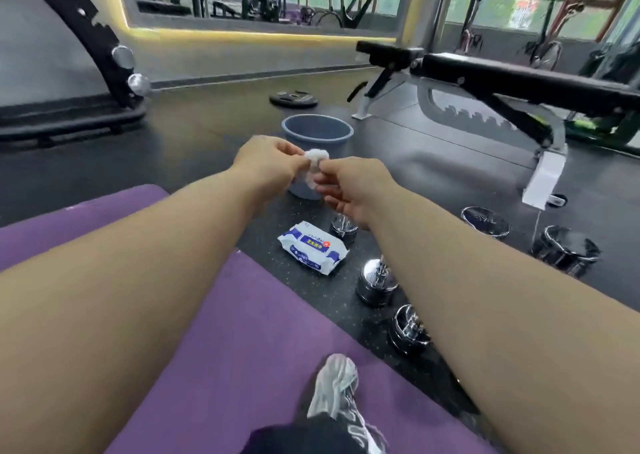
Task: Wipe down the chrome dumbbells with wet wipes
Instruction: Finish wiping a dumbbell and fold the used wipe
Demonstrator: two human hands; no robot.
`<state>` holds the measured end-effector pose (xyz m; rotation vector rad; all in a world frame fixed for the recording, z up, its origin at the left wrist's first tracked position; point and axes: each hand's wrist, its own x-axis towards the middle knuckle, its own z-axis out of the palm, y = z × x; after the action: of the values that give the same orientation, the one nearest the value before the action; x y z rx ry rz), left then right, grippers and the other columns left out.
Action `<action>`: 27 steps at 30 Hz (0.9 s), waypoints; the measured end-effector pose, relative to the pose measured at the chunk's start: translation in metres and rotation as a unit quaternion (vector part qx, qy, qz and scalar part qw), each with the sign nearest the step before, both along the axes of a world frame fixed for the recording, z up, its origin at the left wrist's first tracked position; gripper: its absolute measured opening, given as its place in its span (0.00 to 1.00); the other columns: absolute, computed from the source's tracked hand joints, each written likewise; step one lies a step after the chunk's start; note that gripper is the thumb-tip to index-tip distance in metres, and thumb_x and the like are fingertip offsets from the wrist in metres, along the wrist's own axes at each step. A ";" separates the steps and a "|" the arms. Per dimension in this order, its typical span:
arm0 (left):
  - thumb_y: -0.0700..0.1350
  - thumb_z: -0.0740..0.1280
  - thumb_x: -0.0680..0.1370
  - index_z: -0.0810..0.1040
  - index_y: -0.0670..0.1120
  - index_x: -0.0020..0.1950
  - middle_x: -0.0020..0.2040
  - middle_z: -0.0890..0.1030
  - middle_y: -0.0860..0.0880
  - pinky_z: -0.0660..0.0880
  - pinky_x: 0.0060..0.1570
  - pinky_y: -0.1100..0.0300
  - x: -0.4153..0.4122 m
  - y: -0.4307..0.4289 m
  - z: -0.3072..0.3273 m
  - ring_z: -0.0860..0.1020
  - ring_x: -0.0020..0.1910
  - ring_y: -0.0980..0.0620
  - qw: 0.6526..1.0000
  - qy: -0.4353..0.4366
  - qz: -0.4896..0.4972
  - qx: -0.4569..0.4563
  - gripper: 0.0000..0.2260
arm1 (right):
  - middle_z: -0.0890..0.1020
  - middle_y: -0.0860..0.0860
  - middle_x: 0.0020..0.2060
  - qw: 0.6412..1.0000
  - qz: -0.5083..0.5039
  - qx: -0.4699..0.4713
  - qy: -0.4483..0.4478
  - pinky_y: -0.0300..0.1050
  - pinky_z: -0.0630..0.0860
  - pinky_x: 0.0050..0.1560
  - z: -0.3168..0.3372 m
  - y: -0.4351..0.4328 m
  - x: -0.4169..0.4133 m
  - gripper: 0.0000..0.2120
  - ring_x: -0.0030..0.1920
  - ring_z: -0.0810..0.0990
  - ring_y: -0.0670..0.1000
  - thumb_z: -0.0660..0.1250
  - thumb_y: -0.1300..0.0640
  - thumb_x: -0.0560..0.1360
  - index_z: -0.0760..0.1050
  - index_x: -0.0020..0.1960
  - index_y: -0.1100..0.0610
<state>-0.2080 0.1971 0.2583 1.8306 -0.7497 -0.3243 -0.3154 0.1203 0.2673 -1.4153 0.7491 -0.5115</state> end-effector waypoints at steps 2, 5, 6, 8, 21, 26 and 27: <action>0.43 0.71 0.76 0.82 0.47 0.43 0.29 0.76 0.49 0.72 0.35 0.61 -0.010 0.011 0.001 0.72 0.29 0.53 1.000 0.025 0.004 -0.004 0.03 | 0.77 0.49 0.30 1.000 0.014 -0.005 0.003 0.34 0.68 0.27 0.002 0.010 -0.008 0.10 0.25 0.73 0.43 0.64 0.62 0.79 0.75 0.39 0.55; 0.40 0.70 0.76 0.81 0.47 0.41 0.28 0.74 0.49 0.68 0.30 0.62 -0.022 0.013 0.005 0.70 0.26 0.54 0.998 0.063 0.013 0.002 0.05 | 0.77 0.48 0.31 0.999 0.036 -0.008 0.005 0.33 0.68 0.26 0.001 0.008 -0.016 0.09 0.25 0.73 0.43 0.63 0.62 0.79 0.75 0.41 0.56; 0.40 0.70 0.76 0.81 0.47 0.40 0.28 0.74 0.49 0.68 0.30 0.62 -0.023 0.006 0.005 0.70 0.27 0.54 0.998 0.064 0.015 0.008 0.06 | 0.77 0.48 0.31 0.999 0.041 -0.003 0.002 0.33 0.68 0.26 -0.003 0.001 -0.018 0.08 0.25 0.74 0.42 0.63 0.61 0.79 0.75 0.42 0.56; 0.40 0.69 0.76 0.80 0.48 0.37 0.29 0.74 0.48 0.69 0.30 0.62 -0.020 -0.010 0.005 0.70 0.27 0.53 0.998 0.064 0.018 0.016 0.08 | 0.78 0.48 0.31 0.999 0.039 0.000 -0.004 0.33 0.68 0.26 -0.009 -0.014 -0.016 0.07 0.22 0.74 0.41 0.63 0.61 0.79 0.75 0.43 0.56; 0.49 0.71 0.76 0.78 0.50 0.42 0.36 0.78 0.54 0.70 0.33 0.67 0.168 -0.246 -0.045 0.76 0.40 0.52 0.996 -0.028 0.084 0.007 0.05 | 0.81 0.54 0.56 0.974 0.117 -0.127 0.149 0.35 0.69 0.32 -0.023 -0.233 0.178 0.15 0.33 0.77 0.49 0.54 0.62 0.83 0.70 0.68 0.62; 0.47 0.74 0.73 0.80 0.49 0.34 0.39 0.84 0.47 0.78 0.40 0.56 0.213 -0.301 -0.070 0.83 0.45 0.44 0.993 0.048 0.087 -0.059 0.09 | 0.78 0.48 0.62 0.980 0.120 -0.084 0.132 0.38 0.72 0.36 -0.052 -0.279 0.226 0.17 0.43 0.83 0.51 0.54 0.61 0.84 0.69 0.71 0.56; 0.46 0.72 0.74 0.81 0.49 0.37 0.41 0.84 0.47 0.76 0.37 0.59 0.221 -0.309 -0.071 0.82 0.45 0.44 0.994 0.047 0.085 -0.048 0.06 | 0.77 0.46 0.60 0.981 0.123 -0.085 0.120 0.38 0.72 0.37 -0.053 -0.285 0.230 0.18 0.43 0.83 0.52 0.52 0.61 0.84 0.69 0.72 0.54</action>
<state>0.0130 -0.1120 0.1876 1.7620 -0.5309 -0.2577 -0.0854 -0.1643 0.2145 -1.7241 0.7215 -0.2173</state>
